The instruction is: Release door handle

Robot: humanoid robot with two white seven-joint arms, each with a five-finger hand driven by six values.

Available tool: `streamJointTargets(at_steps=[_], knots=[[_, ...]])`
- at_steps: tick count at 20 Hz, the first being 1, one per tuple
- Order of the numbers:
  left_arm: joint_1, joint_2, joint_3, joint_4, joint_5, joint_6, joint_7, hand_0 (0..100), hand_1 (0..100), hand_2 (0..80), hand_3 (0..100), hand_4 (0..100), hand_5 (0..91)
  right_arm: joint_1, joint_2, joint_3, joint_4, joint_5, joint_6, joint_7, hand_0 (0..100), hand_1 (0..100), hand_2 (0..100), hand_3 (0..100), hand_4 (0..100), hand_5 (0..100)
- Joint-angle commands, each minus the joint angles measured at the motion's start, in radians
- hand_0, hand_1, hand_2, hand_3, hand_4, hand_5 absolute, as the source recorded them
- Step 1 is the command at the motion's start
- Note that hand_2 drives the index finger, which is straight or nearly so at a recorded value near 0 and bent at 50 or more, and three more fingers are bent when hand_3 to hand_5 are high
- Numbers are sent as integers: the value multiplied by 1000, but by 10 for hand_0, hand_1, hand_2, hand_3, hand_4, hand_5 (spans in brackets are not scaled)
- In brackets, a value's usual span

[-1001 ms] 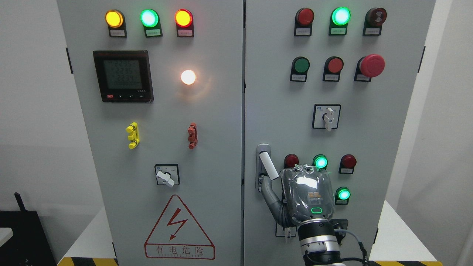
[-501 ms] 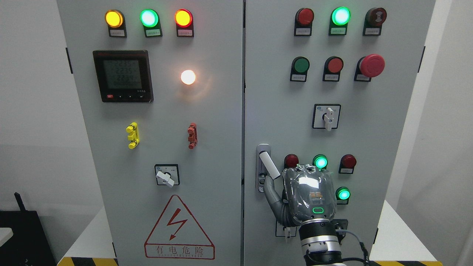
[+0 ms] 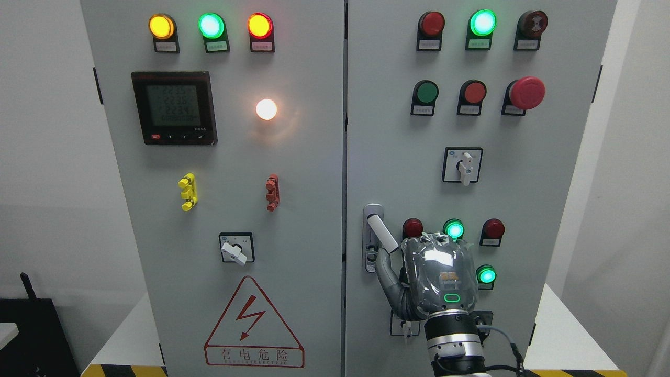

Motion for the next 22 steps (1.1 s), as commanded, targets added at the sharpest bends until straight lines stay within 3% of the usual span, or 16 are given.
streamJointTargets(at_steps=[1, 22], knots=[[0, 0, 1, -31, 0, 0, 1, 120, 389, 0, 0, 0, 0, 0, -1, -1, -5, 0, -1, 0, 660, 155, 978, 1000, 931, 922], [0, 0, 0, -31, -1, 0, 1, 120, 389, 0, 0, 0, 0, 0, -3, -18, -5, -2, 7, 0, 676, 151, 974, 1000, 934, 927]])
